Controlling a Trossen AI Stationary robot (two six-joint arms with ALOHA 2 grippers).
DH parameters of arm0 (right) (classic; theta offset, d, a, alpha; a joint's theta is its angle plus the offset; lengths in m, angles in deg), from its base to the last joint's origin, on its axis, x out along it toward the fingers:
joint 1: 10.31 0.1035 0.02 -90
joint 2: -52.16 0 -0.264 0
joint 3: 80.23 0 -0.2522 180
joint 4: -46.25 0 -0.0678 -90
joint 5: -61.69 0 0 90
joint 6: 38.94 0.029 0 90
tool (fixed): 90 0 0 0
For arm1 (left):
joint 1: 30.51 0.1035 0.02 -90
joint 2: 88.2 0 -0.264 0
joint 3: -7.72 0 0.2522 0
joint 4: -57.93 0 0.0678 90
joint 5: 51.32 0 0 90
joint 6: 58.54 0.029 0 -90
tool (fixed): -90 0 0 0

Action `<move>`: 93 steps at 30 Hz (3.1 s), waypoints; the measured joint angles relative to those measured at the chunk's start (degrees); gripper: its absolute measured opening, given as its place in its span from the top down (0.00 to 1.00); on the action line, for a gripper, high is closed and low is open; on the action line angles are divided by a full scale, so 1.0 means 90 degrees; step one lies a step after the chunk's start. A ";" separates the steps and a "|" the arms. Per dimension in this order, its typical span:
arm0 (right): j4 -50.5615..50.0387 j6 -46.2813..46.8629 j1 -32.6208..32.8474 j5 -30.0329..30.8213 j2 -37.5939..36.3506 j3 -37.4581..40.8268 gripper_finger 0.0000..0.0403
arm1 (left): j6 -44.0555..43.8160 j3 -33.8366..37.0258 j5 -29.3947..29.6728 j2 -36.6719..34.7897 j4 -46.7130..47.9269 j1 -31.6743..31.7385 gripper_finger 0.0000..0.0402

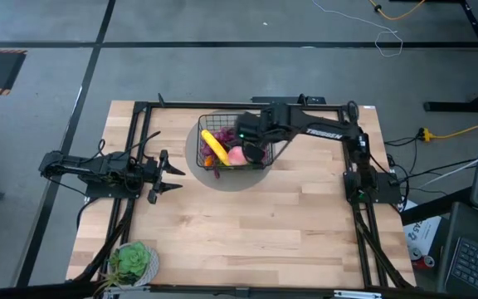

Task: Build produce basket
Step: Put the purple eggplant into the wire basket

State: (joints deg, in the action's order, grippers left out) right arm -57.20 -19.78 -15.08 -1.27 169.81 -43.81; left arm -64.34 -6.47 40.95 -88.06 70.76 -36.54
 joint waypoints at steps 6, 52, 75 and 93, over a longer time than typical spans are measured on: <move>0.1575 -0.0269 0.0143 -0.0040 -0.0100 -0.0002 0.61 | -0.0002 0.0000 0.0000 0.0000 0.0002 0.0000 0.50; 0.9147 -0.0390 -0.0289 -0.2426 -0.3275 0.6604 0.61 | 0.0000 0.0000 0.0000 0.0000 0.0002 0.0000 0.50; 1.1099 0.0170 -0.1497 -0.2967 -0.3287 0.8833 0.61 | -0.0001 0.0000 0.0000 0.0000 0.0002 0.0000 0.50; 1.1670 0.0216 -0.1492 -0.3529 -0.3287 0.9228 0.61 | -0.0002 0.0000 0.0000 0.0000 0.0001 0.0000 0.50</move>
State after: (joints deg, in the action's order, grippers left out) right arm 47.83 -17.84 -28.50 -33.03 140.23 39.24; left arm -64.36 -6.47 40.94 -88.06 70.77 -36.53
